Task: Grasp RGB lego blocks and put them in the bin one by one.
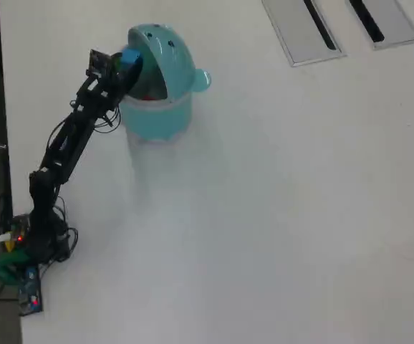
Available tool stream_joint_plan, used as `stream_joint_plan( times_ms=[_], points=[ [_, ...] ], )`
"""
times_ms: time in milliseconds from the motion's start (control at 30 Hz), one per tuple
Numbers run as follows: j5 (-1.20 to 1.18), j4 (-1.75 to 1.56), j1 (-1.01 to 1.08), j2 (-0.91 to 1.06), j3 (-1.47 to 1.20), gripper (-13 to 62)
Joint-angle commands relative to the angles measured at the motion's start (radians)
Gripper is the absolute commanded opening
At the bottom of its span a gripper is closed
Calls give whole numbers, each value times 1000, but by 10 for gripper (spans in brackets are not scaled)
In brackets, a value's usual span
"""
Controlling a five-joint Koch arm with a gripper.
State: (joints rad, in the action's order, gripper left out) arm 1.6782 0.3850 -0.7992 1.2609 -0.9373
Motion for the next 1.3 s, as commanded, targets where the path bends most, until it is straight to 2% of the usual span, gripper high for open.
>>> stream_joint_plan(
  times_ms=[0, 167, 200, 333, 667, 1267],
  points=[
    [3, -66, 15, 15, 106, 133],
    [14, -72, 31, 6, 107, 205],
    [21, -72, 37, 6, 110, 240],
    [21, -61, 40, 18, 103, 266],
    [15, 75, 23, 94, 87, 270],
    [2, 101, 58, 465, -290, 286]
  ],
)
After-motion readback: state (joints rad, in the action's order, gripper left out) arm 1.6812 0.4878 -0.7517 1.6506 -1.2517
